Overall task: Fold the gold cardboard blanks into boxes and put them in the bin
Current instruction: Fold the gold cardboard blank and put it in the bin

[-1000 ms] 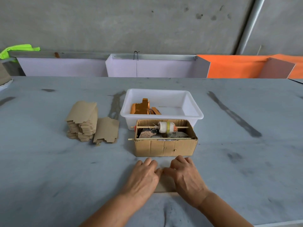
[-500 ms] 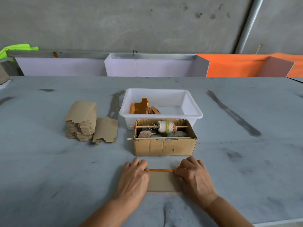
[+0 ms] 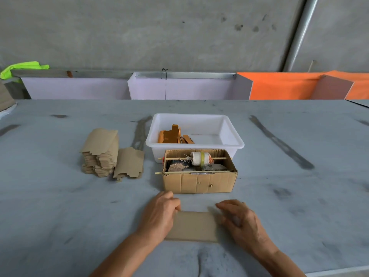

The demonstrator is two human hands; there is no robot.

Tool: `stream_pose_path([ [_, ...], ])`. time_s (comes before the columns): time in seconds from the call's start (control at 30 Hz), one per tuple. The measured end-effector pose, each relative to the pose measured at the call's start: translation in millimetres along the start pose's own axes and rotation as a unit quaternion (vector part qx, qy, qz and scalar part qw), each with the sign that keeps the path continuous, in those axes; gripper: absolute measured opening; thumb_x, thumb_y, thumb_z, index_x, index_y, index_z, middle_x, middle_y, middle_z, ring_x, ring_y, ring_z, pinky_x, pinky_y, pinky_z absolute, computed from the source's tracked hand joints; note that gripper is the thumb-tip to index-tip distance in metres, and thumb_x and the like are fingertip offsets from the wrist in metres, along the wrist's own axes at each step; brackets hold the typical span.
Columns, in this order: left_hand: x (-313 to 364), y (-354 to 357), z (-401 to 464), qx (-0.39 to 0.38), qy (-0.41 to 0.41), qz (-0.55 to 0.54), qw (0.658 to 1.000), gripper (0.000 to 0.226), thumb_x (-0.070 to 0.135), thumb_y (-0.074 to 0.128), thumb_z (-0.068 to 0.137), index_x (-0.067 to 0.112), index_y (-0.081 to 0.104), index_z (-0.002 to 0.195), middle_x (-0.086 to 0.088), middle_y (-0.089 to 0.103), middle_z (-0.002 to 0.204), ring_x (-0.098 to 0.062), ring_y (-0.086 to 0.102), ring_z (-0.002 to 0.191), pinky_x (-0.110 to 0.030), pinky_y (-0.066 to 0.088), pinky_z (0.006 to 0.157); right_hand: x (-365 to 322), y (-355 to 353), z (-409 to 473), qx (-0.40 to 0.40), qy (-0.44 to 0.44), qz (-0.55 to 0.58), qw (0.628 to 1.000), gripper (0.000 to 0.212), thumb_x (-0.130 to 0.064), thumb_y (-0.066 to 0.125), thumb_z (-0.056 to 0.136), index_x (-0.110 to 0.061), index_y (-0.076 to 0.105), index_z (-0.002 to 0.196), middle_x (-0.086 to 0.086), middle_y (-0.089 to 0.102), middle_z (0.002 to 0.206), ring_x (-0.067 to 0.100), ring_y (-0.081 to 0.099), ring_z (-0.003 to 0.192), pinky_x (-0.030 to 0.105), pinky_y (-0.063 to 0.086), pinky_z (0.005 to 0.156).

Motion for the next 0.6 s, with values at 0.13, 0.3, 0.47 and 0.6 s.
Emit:
stream_pose_path([
  [0.13, -11, -11, -2, 0.025, -0.064, -0.144, 0.987, 0.017, 0.004, 0.057, 0.087, 0.015, 0.056, 0.074, 0.007, 0.055, 0.063, -0.012, 0.052, 0.062, -0.028, 0.041, 0.061, 3, -16, -6, 0.023, 0.049, 0.121, 0.991, 0.046, 0.006, 0.059, 0.086, -0.036, 0.064, 0.104, -0.01, 0.066, 0.099, 0.003, 0.061, 0.082, 0.016, 0.048, 0.075],
  [0.3, -21, -12, 0, 0.004, -0.153, -0.299, 0.942, 0.027, -0.002, 0.056, 0.088, 0.018, 0.056, 0.07, 0.002, 0.056, 0.063, -0.013, 0.05, 0.054, -0.027, 0.044, 0.055, -12, -9, -8, -0.047, 0.04, 0.239, 0.969, 0.062, 0.013, 0.058, 0.085, -0.032, 0.052, 0.127, 0.003, 0.068, 0.091, 0.016, 0.066, 0.081, 0.022, 0.051, 0.081],
  [0.47, -13, -7, -1, -0.023, -0.175, -0.323, 0.93, 0.027, 0.0, 0.057, 0.089, 0.02, 0.058, 0.072, 0.005, 0.056, 0.06, -0.009, 0.05, 0.049, -0.026, 0.047, 0.054, -30, -3, -3, -0.036, 0.019, 0.305, 0.951, 0.043, 0.012, 0.06, 0.083, -0.018, 0.066, 0.113, 0.008, 0.068, 0.09, 0.015, 0.064, 0.074, 0.022, 0.053, 0.075],
  [0.6, -9, -11, -3, -0.027, -0.186, -0.362, 0.913, 0.025, -0.001, 0.056, 0.09, 0.017, 0.06, 0.073, 0.007, 0.055, 0.054, -0.009, 0.049, 0.048, -0.027, 0.046, 0.053, -27, -4, 1, 0.003, 0.056, 0.316, 0.947, 0.033, 0.018, 0.058, 0.081, -0.011, 0.072, 0.089, 0.008, 0.068, 0.067, 0.013, 0.062, 0.062, 0.019, 0.048, 0.065],
])
Point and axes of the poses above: each hand's wrist, its own z-axis towards the middle knuckle, its own y-axis out of the palm, x = y × z, the point moved 6 cm from there along z, towards the middle knuckle
